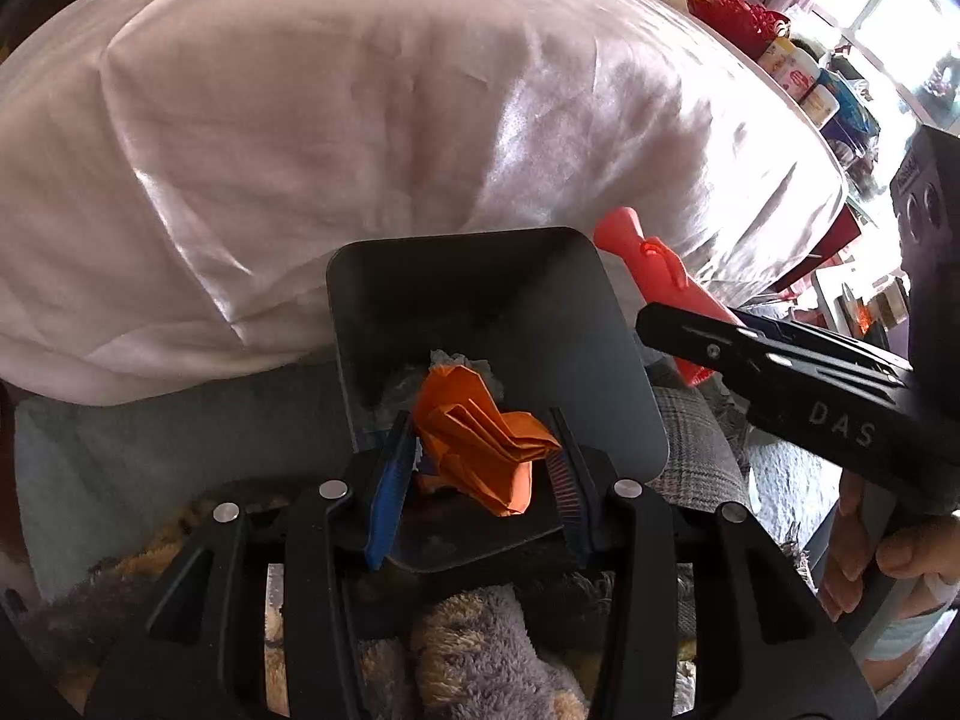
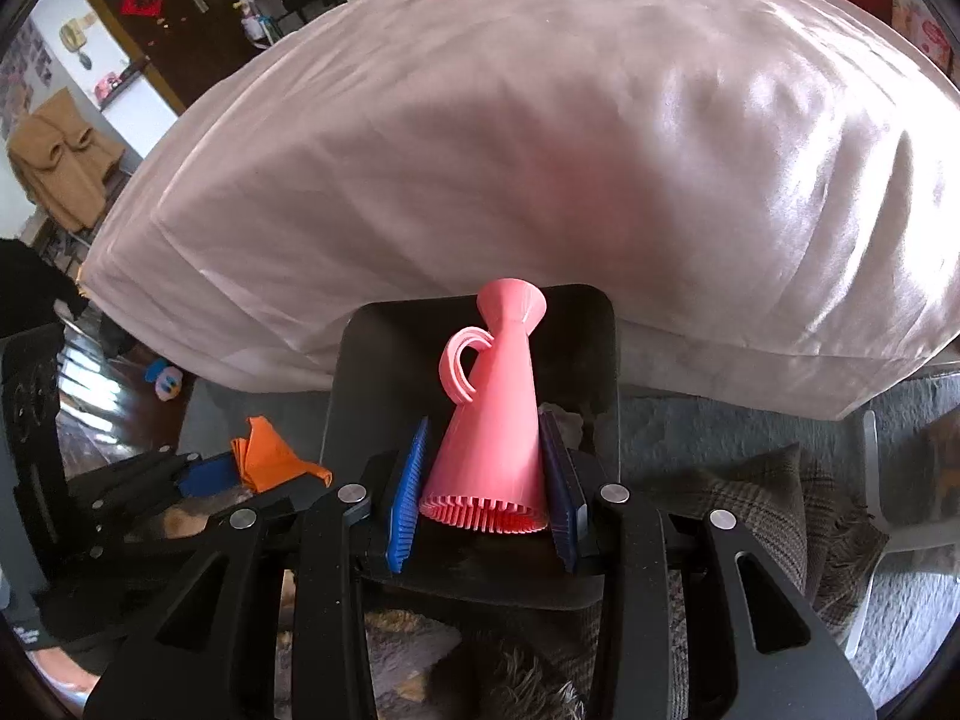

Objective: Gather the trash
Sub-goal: 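Carry the orange paper and pink cone to the black bin and release both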

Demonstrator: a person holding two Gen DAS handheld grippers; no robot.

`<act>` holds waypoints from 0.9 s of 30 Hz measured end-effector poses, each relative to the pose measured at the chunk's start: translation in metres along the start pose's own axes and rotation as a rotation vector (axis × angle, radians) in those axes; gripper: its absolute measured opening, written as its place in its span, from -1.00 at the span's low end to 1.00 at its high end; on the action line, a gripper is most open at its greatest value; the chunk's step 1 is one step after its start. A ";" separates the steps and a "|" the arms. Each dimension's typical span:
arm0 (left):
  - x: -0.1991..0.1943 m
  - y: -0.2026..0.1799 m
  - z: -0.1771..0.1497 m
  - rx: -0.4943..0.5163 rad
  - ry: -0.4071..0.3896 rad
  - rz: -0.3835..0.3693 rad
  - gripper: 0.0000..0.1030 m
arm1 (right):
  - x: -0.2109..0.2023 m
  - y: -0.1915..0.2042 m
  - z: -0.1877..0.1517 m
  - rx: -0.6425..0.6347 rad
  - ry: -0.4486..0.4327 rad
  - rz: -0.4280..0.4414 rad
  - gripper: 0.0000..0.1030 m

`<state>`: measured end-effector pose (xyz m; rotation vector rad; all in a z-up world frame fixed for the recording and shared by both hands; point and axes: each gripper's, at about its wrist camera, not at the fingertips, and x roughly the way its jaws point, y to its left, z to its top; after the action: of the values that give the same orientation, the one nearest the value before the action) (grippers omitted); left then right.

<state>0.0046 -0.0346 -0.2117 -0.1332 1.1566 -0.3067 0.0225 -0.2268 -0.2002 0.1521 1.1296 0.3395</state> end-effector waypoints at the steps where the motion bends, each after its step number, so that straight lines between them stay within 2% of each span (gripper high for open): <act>1: 0.000 0.000 0.000 0.000 0.002 -0.001 -0.15 | 0.001 -0.001 0.001 0.003 0.000 -0.002 -0.26; 5: -0.001 -0.001 -0.001 0.003 -0.001 0.008 0.06 | 0.001 -0.002 0.006 0.014 -0.003 -0.019 -0.18; 7: -0.002 -0.001 0.000 0.002 -0.002 0.010 0.15 | 0.000 -0.006 0.008 0.020 -0.009 -0.026 0.05; 11: -0.003 0.001 0.000 -0.003 -0.001 0.017 0.33 | -0.006 -0.009 0.009 0.028 -0.026 -0.041 0.14; 13: -0.004 0.002 0.001 -0.006 -0.005 0.020 0.43 | -0.009 -0.011 0.009 0.028 -0.034 -0.056 0.25; 14: -0.005 0.002 0.001 -0.006 -0.007 0.021 0.49 | -0.009 -0.012 0.009 0.027 -0.036 -0.062 0.31; 16: -0.006 0.002 0.002 -0.005 -0.009 0.023 0.56 | -0.012 -0.012 0.009 0.025 -0.049 -0.080 0.59; 21: -0.009 0.002 0.003 -0.012 -0.017 0.034 0.77 | -0.020 -0.016 0.013 0.026 -0.079 -0.103 0.77; 27: -0.024 0.012 0.009 -0.056 -0.041 0.027 0.81 | -0.030 -0.024 0.018 0.041 -0.100 -0.079 0.81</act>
<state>0.0063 -0.0166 -0.1898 -0.1722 1.1259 -0.2473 0.0317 -0.2585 -0.1737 0.1589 1.0414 0.2361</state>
